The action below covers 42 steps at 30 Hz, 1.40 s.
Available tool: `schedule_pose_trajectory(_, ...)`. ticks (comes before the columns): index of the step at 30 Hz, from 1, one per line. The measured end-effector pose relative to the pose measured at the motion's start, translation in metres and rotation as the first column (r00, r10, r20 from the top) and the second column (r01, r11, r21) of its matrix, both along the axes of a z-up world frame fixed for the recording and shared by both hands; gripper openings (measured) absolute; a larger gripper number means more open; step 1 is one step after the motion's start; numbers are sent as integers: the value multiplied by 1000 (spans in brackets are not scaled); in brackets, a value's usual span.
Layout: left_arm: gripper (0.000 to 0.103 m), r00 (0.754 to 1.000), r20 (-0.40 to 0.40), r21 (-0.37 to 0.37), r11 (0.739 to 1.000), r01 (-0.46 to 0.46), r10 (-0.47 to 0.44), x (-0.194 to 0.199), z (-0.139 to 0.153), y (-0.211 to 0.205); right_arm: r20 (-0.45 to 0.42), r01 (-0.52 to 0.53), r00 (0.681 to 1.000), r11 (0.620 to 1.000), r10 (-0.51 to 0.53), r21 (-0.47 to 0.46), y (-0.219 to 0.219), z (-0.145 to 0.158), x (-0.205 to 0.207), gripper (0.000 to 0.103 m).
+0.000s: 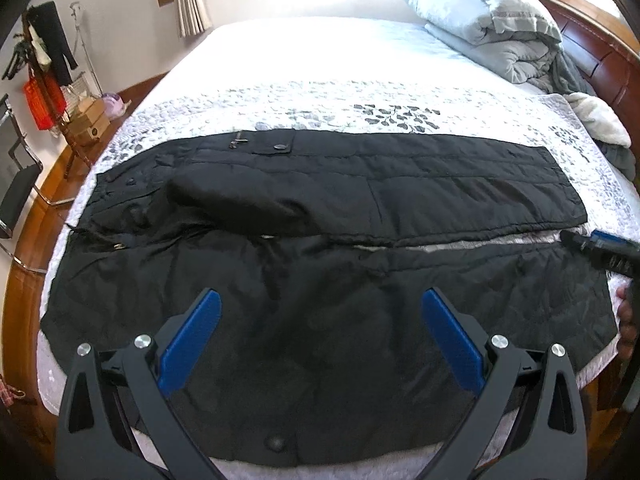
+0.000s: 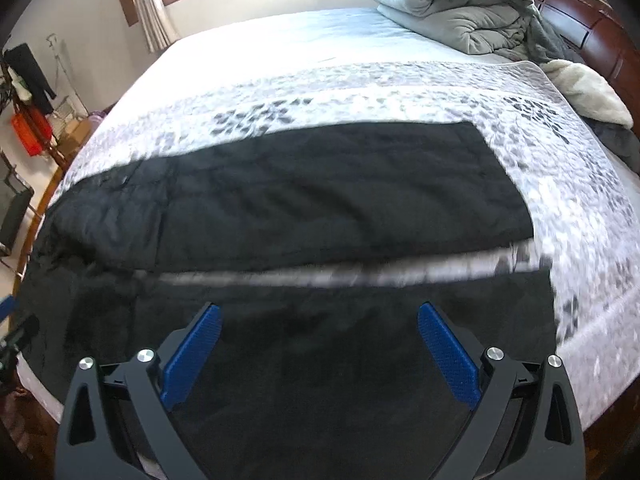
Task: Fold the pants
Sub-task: 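Grasp the hem of one pant leg with the right gripper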
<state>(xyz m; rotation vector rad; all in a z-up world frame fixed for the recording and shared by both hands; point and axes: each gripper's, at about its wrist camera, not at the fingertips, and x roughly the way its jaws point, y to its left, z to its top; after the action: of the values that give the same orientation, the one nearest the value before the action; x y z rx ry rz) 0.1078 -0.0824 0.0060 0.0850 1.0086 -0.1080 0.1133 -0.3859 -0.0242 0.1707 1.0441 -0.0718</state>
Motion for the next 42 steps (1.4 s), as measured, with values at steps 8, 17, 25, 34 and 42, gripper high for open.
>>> schedule_pose_trajectory(8, 100, 996, -89, -7, 1000, -13, 13, 97, -21, -41, -97, 78, 993, 993, -69, 85, -132, -20, 114, 100)
schedule_pose_trajectory(17, 100, 995, -99, 13, 1000, 27, -26, 174, -35, -110, -203, 52, 979, 994, -32, 92, -200, -63, 184, 99)
schedule_pose_trajectory(25, 100, 993, -113, 23, 999, 33, -30, 199, -53, -141, -276, 3, 961, 998, 16, 68, -218, -92, 222, 99)
schedule_pose_trajectory(34, 100, 987, -157, 20, 1000, 20, -17, 222, -64, -123, -267, -106, 957, 994, 113, 38, -198, -91, 230, 63)
schedule_pose_trajectory(42, 100, 970, -134, -54, 979, 197, -203, 233, -53, -140, -44, -269, 962, 963, 270, 32, -186, -24, 180, 10)
